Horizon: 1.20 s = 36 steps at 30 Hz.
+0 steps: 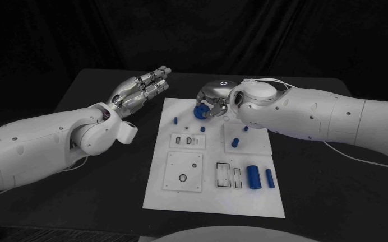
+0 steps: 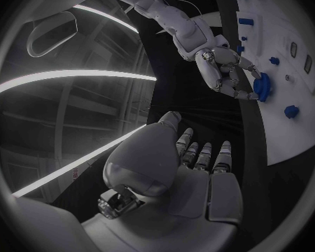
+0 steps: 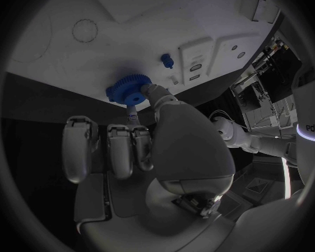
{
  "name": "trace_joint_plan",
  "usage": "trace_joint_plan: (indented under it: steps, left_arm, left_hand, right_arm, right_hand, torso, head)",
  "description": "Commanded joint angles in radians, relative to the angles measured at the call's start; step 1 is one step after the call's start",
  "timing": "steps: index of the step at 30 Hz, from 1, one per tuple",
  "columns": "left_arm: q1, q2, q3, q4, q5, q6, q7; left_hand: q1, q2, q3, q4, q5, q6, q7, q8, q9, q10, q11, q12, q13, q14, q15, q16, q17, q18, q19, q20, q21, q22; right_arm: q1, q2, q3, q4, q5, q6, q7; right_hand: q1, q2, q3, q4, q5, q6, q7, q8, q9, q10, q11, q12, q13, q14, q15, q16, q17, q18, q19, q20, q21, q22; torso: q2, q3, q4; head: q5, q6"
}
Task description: Assemble the parts on the task board
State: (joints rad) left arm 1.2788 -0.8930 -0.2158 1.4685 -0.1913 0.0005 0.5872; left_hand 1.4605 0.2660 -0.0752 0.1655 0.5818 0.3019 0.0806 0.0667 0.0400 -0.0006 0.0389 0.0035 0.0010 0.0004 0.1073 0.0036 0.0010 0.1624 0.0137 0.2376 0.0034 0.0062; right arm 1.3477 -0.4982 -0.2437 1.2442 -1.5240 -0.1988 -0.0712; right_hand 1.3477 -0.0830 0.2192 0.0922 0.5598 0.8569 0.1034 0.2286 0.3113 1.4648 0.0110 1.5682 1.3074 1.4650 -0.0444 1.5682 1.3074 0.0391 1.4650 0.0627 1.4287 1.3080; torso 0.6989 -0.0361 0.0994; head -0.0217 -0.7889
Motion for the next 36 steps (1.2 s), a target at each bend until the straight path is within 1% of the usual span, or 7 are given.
trace_joint_plan:
  steps: [1,10,13,16,19,24,36]
  left_arm:
    - [0.0,0.003,0.001,0.001,-0.001,0.013,0.01]
    - [0.0,0.005,0.001,-0.001,-0.001,0.013,0.008]
    - [0.0,0.005,0.001,0.0,-0.001,0.013,0.009]
    - [0.0,0.005,0.001,0.0,-0.001,0.012,0.008]
    - [0.0,0.005,0.001,0.0,-0.001,0.013,0.007]
    - [0.0,0.005,0.001,0.0,-0.001,0.014,0.005]
    - [0.0,0.006,0.001,-0.002,-0.001,0.018,0.002]
  left_hand:
    - [-0.002,-0.006,0.007,-0.001,0.004,0.0,0.004,0.005,0.001,0.001,0.009,-0.003,-0.001,0.0,0.009,-0.004,-0.001,0.018,0.0,0.005,0.006,0.001]
    - [-0.002,-0.007,0.01,-0.004,0.004,0.002,0.005,0.005,0.002,0.001,0.01,-0.003,-0.001,0.0,0.01,-0.004,-0.001,0.018,0.0,0.006,0.007,0.001]
    - [-0.002,-0.007,0.01,-0.004,0.004,0.002,0.005,0.005,0.002,0.001,0.01,-0.003,-0.001,0.0,0.01,-0.004,-0.001,0.018,0.0,0.006,0.007,0.001]
    - [-0.002,-0.007,0.01,-0.004,0.004,0.002,0.005,0.005,0.002,0.001,0.01,-0.003,-0.001,0.0,0.01,-0.004,-0.001,0.018,0.0,0.006,0.007,0.001]
    - [-0.002,-0.007,0.01,-0.004,0.004,0.002,0.005,0.005,0.002,0.001,0.01,-0.003,-0.001,0.0,0.01,-0.004,-0.001,0.018,0.0,0.006,0.007,0.001]
    - [-0.002,-0.007,0.013,-0.006,0.005,0.0,0.005,0.005,0.001,0.001,0.011,-0.003,-0.001,0.0,0.01,-0.004,-0.001,0.018,0.0,0.007,0.007,0.001]
    - [-0.003,-0.007,0.016,-0.008,0.005,0.001,0.006,0.006,0.001,0.001,0.012,-0.003,-0.001,0.0,0.011,-0.004,-0.001,0.018,0.001,0.008,0.007,0.001]
  right_arm:
    - [-0.006,0.004,-0.002,-0.002,-0.002,0.023,0.005]
    - [-0.008,0.01,-0.001,0.001,-0.002,0.021,0.007]
    - [-0.008,0.011,-0.001,0.002,-0.002,0.026,0.005]
    - [-0.008,0.011,-0.001,0.002,-0.002,0.028,0.004]
    - [-0.008,0.011,-0.001,0.0,-0.002,0.029,0.001]
    - [-0.008,0.008,-0.001,-0.003,-0.002,0.033,-0.005]
    - [-0.008,0.005,-0.001,-0.004,-0.002,0.032,-0.014]
  right_hand:
    - [-0.005,0.008,0.009,0.001,-0.009,-0.015,-0.002,0.113,0.191,0.106,0.006,0.003,0.263,0.106,0.005,0.003,0.263,-0.001,0.013,0.009,-0.008,0.212]
    - [-0.008,0.006,0.013,0.002,-0.017,-0.027,0.0,0.098,0.182,0.106,0.007,0.003,0.263,0.106,0.006,0.003,0.263,0.001,0.009,0.01,-0.014,0.21]
    - [-0.015,0.004,0.016,0.006,-0.043,-0.043,0.001,0.075,0.167,0.106,0.007,0.003,0.263,0.106,0.007,0.003,0.263,0.003,0.003,0.011,-0.025,0.206]
    - [-0.025,0.0,0.021,0.012,-0.073,-0.075,0.004,0.031,0.141,0.106,0.009,0.003,0.263,0.106,0.008,0.003,0.263,0.006,-0.004,0.012,-0.037,0.203]
    - [-0.024,-0.006,0.029,0.01,-0.115,-0.141,-0.001,-0.049,0.088,0.106,0.005,0.003,0.263,0.106,0.005,0.003,0.263,0.006,-0.003,0.011,-0.038,0.203]
    - [-0.016,-0.005,0.03,-0.001,-0.12,-0.191,-0.01,-0.108,0.034,0.106,-0.003,0.003,0.263,0.106,-0.001,0.003,0.263,0.008,-0.005,0.005,-0.045,0.201]
    - [0.004,0.011,0.05,-0.018,-0.084,-0.189,-0.013,-0.125,0.001,0.106,-0.007,0.003,0.263,0.106,-0.006,0.003,0.263,0.015,-0.024,0.0,-0.079,0.191]
  torso:
    - [0.0,0.0,0.0005]
    - [0.0,-0.0002,-0.0011]
    - [0.0,-0.0006,-0.0004]
    - [0.0,-0.0004,-0.0001]
    - [0.0,-0.0004,-0.001]
    - [-0.001,-0.0003,-0.0014]
    - [0.0,0.0003,-0.0003]
  head:
    - [0.001,-0.002]
    - [0.002,-0.004]
    - [0.001,-0.004]
    - [0.001,-0.005]
    - [0.003,-0.004]
    - [0.002,-0.002]
    - [-0.001,-0.001]
